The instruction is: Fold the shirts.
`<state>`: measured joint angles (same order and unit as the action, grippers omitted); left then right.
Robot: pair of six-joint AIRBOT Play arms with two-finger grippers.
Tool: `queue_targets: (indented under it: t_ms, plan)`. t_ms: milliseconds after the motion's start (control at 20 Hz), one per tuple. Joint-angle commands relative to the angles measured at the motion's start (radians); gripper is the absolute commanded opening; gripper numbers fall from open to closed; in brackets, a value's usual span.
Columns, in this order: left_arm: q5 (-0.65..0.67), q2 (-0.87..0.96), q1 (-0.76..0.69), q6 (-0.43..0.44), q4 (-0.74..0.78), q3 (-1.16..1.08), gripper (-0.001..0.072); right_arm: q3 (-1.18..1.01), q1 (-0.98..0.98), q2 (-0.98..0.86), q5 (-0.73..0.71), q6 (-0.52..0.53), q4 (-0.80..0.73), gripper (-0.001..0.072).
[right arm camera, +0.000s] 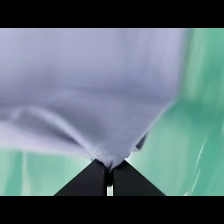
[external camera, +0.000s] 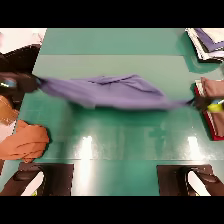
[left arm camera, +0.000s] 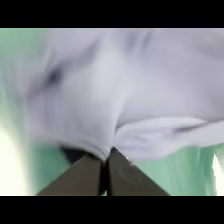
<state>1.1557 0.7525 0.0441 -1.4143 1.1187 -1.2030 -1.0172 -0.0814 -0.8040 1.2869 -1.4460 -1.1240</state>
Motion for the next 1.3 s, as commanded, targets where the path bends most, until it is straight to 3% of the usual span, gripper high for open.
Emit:
queue_targets:
  t_ms: [0, 350, 500, 600, 700, 950, 1250]
  plan:
    - [-0.008, -0.087, 0.0, -0.024, 0.027, -0.303, 0.0025, -0.346, -0.038, 0.088, -0.043, 0.0, 0.004, 0.0015]
    - [-0.072, -0.084, 0.0, -0.132, 0.031, -0.826, 0.0023, -0.869, -0.184, 0.091, -0.003, 0.001, -0.025, 0.0014]
    - [-0.107, -0.084, 0.0, -0.134, 0.031, -0.895, 0.0023, -1.04, -0.228, 0.025, 0.124, 0.0, -0.03, 0.0014]
    - [-0.049, -0.071, 0.0, -0.134, 0.058, -0.866, 0.0023, -1.102, -0.232, -0.032, 0.174, 0.0, -0.027, 0.0013]
    - [0.036, -0.026, 0.0, -0.134, 0.069, -0.801, 0.0024, -1.088, -0.23, -0.086, 0.201, 0.0, -0.014, 0.0013]
    - [0.171, 0.196, 0.0, -0.129, 0.066, -0.581, 0.0025, -0.82, -0.123, -0.256, 0.249, 0.0, -0.015, 0.0013]
    - [0.127, 0.57, 0.0, -0.089, 0.064, -0.346, 0.0025, -0.627, 0.043, -0.616, 0.229, -0.02, -0.16, 0.0013]
